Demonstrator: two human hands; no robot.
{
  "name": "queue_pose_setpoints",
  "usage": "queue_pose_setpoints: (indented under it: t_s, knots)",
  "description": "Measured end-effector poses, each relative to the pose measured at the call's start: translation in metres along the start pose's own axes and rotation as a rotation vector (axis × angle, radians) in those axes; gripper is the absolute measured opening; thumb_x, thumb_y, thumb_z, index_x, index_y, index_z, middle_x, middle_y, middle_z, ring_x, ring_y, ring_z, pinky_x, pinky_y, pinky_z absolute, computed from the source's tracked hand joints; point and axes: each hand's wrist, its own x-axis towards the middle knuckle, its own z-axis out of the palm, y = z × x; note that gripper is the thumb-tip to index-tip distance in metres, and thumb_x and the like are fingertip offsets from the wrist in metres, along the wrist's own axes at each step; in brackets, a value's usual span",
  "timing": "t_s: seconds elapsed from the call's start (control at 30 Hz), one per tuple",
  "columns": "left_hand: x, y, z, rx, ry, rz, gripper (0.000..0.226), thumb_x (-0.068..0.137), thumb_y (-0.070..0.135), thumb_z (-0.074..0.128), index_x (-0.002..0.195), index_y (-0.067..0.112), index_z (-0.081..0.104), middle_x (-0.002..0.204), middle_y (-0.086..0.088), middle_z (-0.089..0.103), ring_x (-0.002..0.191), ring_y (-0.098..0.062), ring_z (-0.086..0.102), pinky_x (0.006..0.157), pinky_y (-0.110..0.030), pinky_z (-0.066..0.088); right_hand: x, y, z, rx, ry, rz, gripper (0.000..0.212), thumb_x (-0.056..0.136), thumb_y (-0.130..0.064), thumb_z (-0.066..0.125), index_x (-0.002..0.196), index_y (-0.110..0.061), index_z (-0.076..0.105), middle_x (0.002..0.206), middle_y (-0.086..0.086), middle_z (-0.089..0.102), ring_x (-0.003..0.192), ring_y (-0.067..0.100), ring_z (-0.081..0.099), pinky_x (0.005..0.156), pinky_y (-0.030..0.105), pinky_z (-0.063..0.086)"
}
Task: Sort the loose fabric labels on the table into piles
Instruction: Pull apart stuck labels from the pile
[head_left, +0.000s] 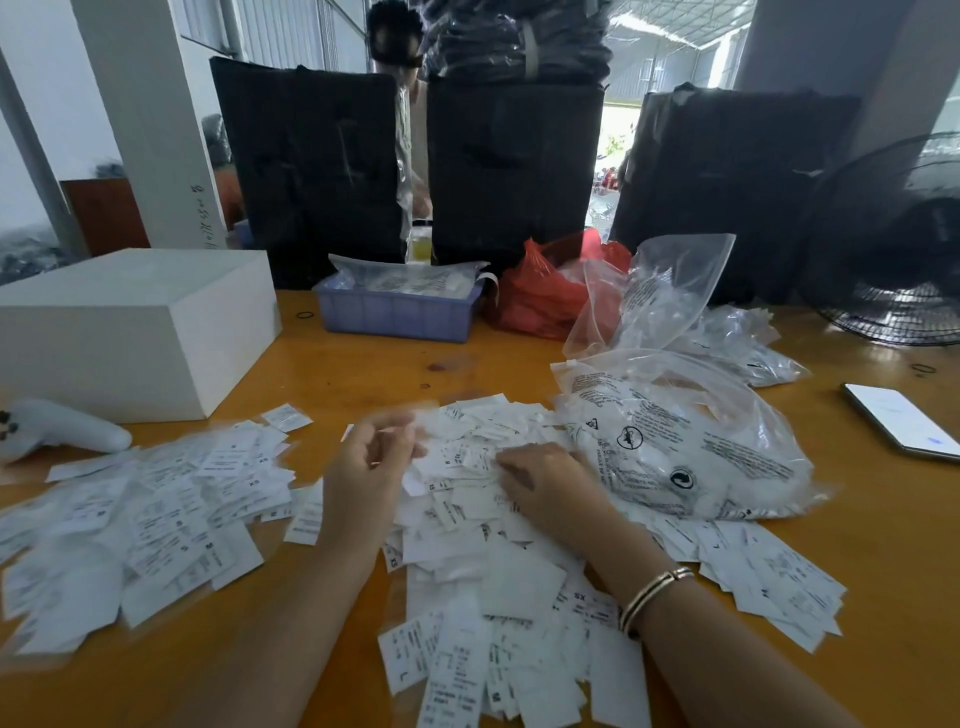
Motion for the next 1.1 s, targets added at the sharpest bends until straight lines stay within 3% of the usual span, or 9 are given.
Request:
queue_pose_setpoints:
  t_s: [0.2,0.33,0.4,0.53,0.73,0.83,0.97,1.03,1.1]
  knots:
    - [-0.005,-0.001,0.000,0.093,-0.117,-0.002,0.016,0.093,0.036,0.053,0.088,0.036,0.068,0.074,0.022,0.068,0.071,-0.013,0.062,0.065,-0.033,0.053,-0.006,-0.007,0.000,-0.222,0.116,-0.085,0.037,0.100,-0.040,0.034,0.113,-0.025,0.065,0.106,-0.006,0.062,0.101,0.015,0.051,0.092,0.032,0.027]
    - [-0.005,-0.001,0.003,0.064,-0.162,-0.030,0.007,0.089,0.030,0.062,0.085,0.033,0.068,0.077,0.023,0.071,0.071,-0.001,0.065,0.062,-0.015,0.050,-0.007,-0.011,-0.003,-0.219,0.169,-0.108,0.036,0.101,-0.033,0.031,0.102,-0.020,0.065,0.099,-0.005,0.061,0.094,0.014,0.052,0.094,0.031,0.032]
    - [-0.005,-0.002,0.003,0.024,-0.183,-0.050,0.005,0.087,0.026,0.065,0.085,0.026,0.069,0.077,0.020,0.072,0.075,0.005,0.066,0.059,-0.008,0.048,-0.008,-0.013,-0.004,-0.045,0.264,-0.073,0.025,0.100,-0.027,0.036,0.099,-0.017,0.059,0.092,-0.005,0.061,0.086,0.013,0.053,0.086,0.029,0.037]
    - [-0.004,-0.003,0.004,-0.064,-0.225,-0.096,0.002,0.085,0.022,0.067,0.087,0.022,0.067,0.078,0.015,0.073,0.077,-0.001,0.069,0.061,-0.009,0.051,-0.013,-0.013,-0.003,0.422,0.364,0.000,0.007,0.096,-0.015,0.049,0.092,-0.021,0.049,0.076,-0.006,0.060,0.068,0.014,0.058,0.060,0.029,0.046]
    - [-0.004,-0.006,0.006,-0.085,-0.262,-0.123,0.009,0.076,0.027,0.074,0.084,0.029,0.070,0.087,0.022,0.071,0.084,-0.003,0.069,0.066,-0.016,0.052,-0.011,-0.015,-0.009,1.077,0.451,0.037,0.048,0.085,0.011,0.052,0.072,-0.031,0.070,0.084,-0.007,0.068,0.071,0.016,0.064,0.064,0.022,0.051]
    - [-0.004,-0.005,0.005,-0.044,-0.265,-0.108,0.011,0.073,0.034,0.075,0.082,0.039,0.070,0.089,0.029,0.069,0.087,0.006,0.065,0.065,-0.010,0.049,-0.011,-0.018,-0.007,1.324,0.383,0.084,0.044,0.091,0.007,0.047,0.079,-0.026,0.074,0.074,0.003,0.070,0.071,0.018,0.069,0.064,0.020,0.053]
    - [-0.004,-0.005,0.006,0.025,-0.279,-0.072,0.016,0.077,0.035,0.073,0.081,0.049,0.068,0.088,0.032,0.067,0.086,0.012,0.061,0.065,-0.010,0.046,-0.013,-0.025,-0.005,1.651,0.277,0.036,0.027,0.090,-0.005,0.053,0.085,-0.015,0.077,0.087,0.006,0.072,0.080,0.018,0.068,0.072,0.023,0.054]
    - [-0.004,-0.006,0.006,0.076,-0.274,-0.040,0.009,0.078,0.035,0.072,0.080,0.043,0.067,0.087,0.035,0.065,0.086,0.013,0.059,0.062,-0.008,0.046,-0.013,-0.031,-0.005,1.645,0.305,0.079,0.014,0.084,-0.013,0.064,0.082,-0.016,0.077,0.082,0.000,0.072,0.076,0.012,0.067,0.069,0.021,0.054]
    - [-0.004,-0.006,0.006,0.133,-0.266,0.016,0.008,0.079,0.036,0.071,0.082,0.041,0.065,0.086,0.035,0.064,0.087,0.013,0.058,0.063,-0.003,0.045,-0.013,-0.034,-0.003,1.561,0.361,0.127,0.017,0.085,-0.003,0.064,0.085,-0.016,0.075,0.076,-0.005,0.071,0.072,0.008,0.066,0.066,0.018,0.053]
